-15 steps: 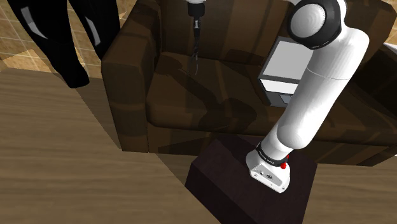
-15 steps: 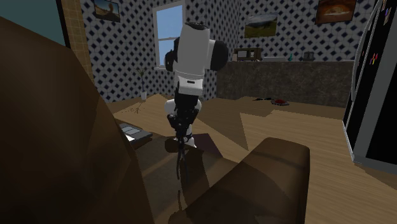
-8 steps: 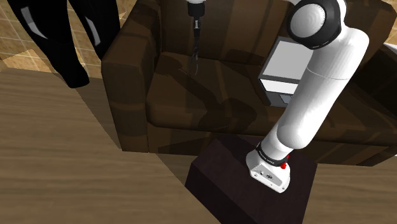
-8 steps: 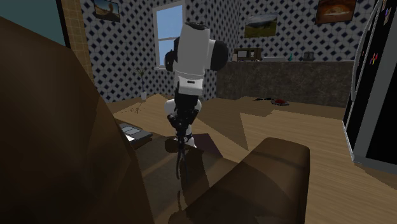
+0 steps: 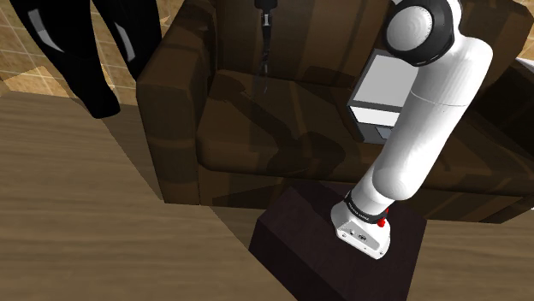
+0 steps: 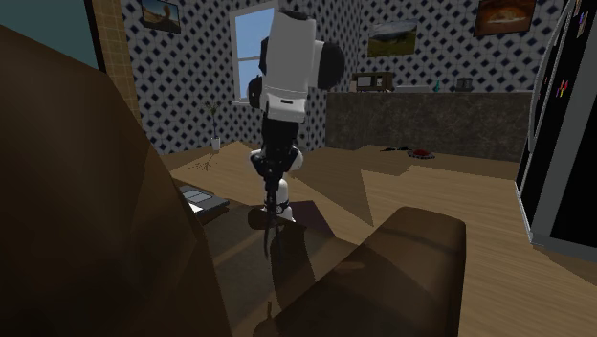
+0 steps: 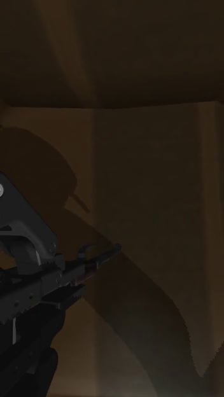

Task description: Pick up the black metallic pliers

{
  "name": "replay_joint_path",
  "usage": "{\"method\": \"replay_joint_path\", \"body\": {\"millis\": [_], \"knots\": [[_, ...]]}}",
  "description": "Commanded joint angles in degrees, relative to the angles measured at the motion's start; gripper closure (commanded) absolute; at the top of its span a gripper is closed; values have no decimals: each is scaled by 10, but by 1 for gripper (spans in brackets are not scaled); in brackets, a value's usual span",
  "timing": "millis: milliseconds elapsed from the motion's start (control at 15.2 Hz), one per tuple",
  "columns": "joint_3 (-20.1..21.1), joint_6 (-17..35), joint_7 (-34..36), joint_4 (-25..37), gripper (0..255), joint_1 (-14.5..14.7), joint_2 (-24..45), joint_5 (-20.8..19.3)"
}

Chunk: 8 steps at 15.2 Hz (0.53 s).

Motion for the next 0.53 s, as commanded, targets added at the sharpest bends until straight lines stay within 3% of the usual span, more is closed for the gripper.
{"method": "replay_joint_path", "body": {"millis": [0, 462], "knots": [[0, -17, -3, 23, 255, 0, 6, 0], [-1, -74, -11, 101, 255, -1, 27, 1]]}}
